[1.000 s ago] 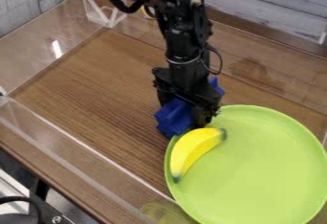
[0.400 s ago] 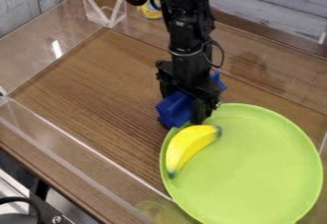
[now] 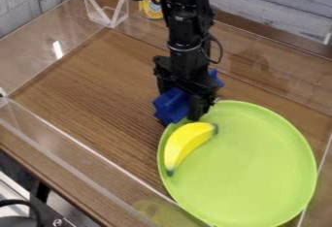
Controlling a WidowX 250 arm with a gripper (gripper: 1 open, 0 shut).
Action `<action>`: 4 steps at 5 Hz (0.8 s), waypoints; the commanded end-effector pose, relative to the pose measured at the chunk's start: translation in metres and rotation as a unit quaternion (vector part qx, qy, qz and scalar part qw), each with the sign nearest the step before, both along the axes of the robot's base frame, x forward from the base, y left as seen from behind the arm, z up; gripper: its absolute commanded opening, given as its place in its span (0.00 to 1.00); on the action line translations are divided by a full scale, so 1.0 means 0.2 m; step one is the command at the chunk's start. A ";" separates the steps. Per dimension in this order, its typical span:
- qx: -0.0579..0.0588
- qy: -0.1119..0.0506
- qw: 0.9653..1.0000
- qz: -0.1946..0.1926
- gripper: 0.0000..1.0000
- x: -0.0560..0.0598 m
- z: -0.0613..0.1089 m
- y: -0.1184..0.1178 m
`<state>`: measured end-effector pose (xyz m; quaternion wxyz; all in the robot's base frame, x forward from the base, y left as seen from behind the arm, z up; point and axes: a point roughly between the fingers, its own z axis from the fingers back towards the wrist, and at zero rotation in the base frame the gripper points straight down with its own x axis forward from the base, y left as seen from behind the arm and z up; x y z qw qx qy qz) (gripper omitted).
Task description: Put the blue object in the green plate
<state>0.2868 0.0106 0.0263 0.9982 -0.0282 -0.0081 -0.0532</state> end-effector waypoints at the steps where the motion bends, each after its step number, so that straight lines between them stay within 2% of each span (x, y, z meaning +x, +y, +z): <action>1: 0.007 -0.029 1.000 0.002 0.00 0.06 0.10 0.00; 4: 0.018 -0.025 0.999 0.012 0.00 0.03 0.21 -0.02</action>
